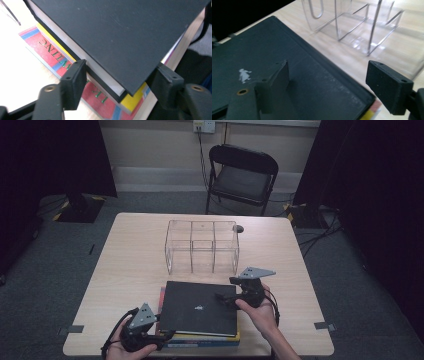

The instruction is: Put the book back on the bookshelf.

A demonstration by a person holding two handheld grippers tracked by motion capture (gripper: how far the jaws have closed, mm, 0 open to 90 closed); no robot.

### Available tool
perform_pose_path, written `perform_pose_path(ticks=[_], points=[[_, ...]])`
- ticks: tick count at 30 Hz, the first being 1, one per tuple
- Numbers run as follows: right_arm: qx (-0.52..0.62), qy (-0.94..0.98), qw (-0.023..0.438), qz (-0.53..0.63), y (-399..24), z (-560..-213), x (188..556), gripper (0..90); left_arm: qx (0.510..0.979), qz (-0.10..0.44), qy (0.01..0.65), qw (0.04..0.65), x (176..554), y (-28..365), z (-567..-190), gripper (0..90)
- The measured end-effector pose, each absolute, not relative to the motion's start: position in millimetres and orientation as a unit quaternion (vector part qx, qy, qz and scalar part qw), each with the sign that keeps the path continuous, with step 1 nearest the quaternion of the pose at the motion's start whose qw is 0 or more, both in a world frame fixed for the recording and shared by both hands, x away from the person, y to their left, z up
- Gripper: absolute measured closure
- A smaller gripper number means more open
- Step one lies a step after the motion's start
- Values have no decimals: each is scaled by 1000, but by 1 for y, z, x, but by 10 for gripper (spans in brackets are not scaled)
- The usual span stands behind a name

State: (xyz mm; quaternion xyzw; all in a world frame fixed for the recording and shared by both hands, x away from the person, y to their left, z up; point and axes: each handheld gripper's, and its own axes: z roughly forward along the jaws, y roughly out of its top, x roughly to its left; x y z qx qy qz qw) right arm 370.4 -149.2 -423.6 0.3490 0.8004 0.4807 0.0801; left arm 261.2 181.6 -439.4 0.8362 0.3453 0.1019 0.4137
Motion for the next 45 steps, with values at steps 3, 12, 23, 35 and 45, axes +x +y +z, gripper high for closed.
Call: perform_pose_path(ticks=[3,12,23,35,45], points=[[350,797,78,485,-150,-425,370,187,828,76,358,425,266,185,-441,317],[347,799,76,485,-150,-426,371,188,839,100,335,417,263,183,-438,349],[348,798,72,487,-151,-426,371,186,822,67,338,453,267,191,-440,323],[348,802,69,480,-150,-425,372,187,831,70,327,443,270,191,-438,318],[339,811,76,471,-153,-422,364,200,820,75,350,448,278,197,-439,344]])
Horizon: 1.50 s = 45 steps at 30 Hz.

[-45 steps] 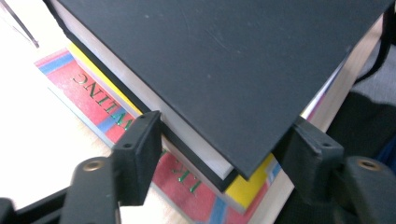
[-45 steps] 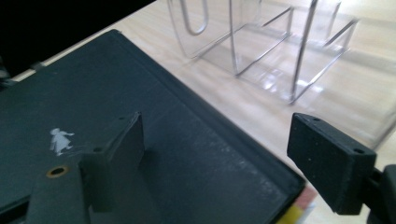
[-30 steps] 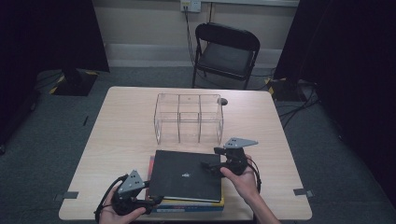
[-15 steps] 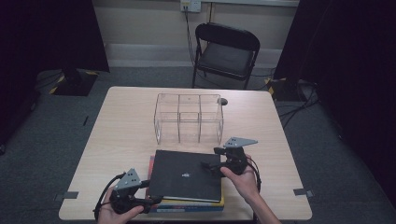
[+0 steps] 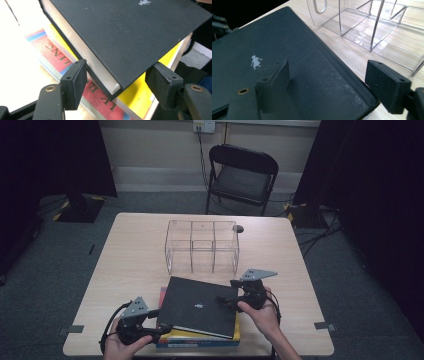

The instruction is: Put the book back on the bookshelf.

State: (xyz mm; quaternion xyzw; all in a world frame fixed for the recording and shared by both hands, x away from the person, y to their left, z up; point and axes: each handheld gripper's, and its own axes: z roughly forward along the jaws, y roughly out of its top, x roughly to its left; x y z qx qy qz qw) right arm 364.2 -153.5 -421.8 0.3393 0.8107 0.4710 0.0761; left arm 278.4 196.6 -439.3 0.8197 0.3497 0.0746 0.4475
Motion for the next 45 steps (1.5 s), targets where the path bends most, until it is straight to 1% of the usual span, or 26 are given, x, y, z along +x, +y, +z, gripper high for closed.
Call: perform_pose_path(ticks=[4,9,13,16,19,21,26,31,35,38,40,42,45], points=[[334,814,79,468,-154,-421,360,212,815,87,359,447,283,198,-439,345],[335,815,80,466,-156,-421,356,211,812,76,359,453,291,202,-442,321],[335,816,80,464,-157,-420,355,210,816,91,355,447,291,200,-440,322],[334,818,78,461,-158,-420,354,211,809,74,366,453,295,203,-442,322],[332,821,74,459,-160,-419,351,210,814,98,360,445,297,202,-440,312],[333,821,70,458,-161,-419,349,208,812,104,363,446,299,201,-439,327],[329,825,60,456,-162,-419,339,204,796,81,381,463,312,207,-443,355],[331,825,60,454,-164,-418,332,204,799,98,377,458,314,204,-441,376],[328,829,57,450,-166,-418,325,204,793,93,383,466,320,203,-442,448],[327,829,55,450,-167,-418,319,204,792,89,387,463,324,202,-441,476],[326,831,54,448,-168,-417,316,205,793,93,390,459,327,200,-439,478],[326,833,51,444,-168,-416,313,206,792,92,392,459,331,199,-439,525],[324,836,49,439,-167,-415,309,209,791,96,394,459,335,198,-438,544]])
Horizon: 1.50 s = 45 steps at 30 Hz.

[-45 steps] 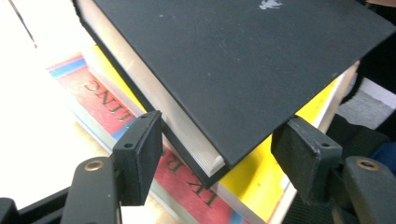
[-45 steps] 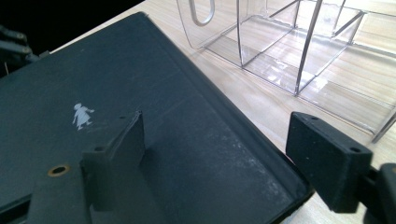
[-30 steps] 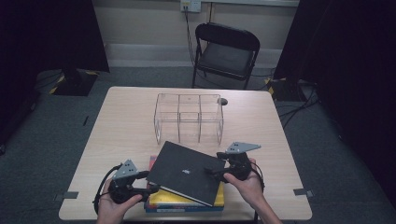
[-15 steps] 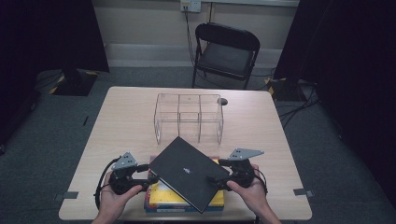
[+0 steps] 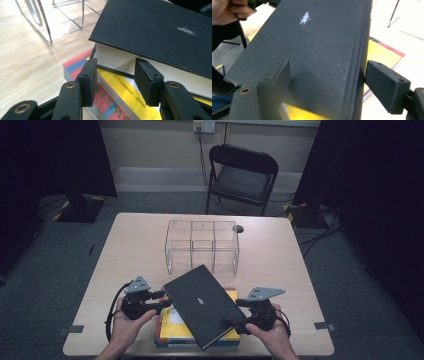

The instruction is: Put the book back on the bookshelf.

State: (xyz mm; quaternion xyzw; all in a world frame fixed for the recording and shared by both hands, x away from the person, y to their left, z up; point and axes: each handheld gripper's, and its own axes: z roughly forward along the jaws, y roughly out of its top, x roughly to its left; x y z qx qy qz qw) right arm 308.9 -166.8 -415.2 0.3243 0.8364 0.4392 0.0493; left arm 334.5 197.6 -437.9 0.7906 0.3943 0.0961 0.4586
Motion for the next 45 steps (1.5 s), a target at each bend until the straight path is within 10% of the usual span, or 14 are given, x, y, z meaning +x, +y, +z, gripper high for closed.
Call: perform_pose_path(ticks=[5,23,45], points=[[324,828,40,455,-173,-413,320,400,779,94,416,460,332,200,-444,475],[342,804,26,486,-149,-423,370,333,764,37,398,507,320,187,-424,330],[331,820,43,465,-147,-419,349,319,768,55,416,483,329,184,-420,468]])
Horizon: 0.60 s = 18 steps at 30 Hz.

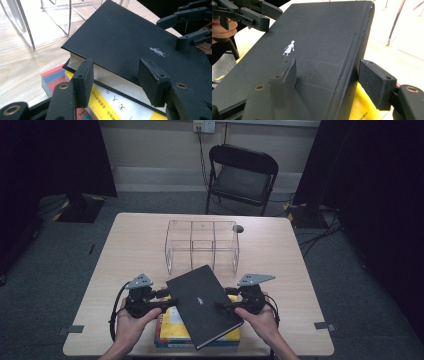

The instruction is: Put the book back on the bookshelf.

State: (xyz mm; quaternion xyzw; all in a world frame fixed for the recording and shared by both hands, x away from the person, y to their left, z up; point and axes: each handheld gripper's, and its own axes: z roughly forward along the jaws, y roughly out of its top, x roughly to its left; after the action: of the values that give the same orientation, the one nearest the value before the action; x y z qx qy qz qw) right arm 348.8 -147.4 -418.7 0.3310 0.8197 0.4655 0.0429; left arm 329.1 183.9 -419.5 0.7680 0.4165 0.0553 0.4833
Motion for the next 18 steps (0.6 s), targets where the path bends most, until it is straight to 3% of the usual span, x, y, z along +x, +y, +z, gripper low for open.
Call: perform_pose_path(ticks=[18], points=[[328,818,42,471,-154,-420,341,318,780,46,418,463,352,176,-414,473]])
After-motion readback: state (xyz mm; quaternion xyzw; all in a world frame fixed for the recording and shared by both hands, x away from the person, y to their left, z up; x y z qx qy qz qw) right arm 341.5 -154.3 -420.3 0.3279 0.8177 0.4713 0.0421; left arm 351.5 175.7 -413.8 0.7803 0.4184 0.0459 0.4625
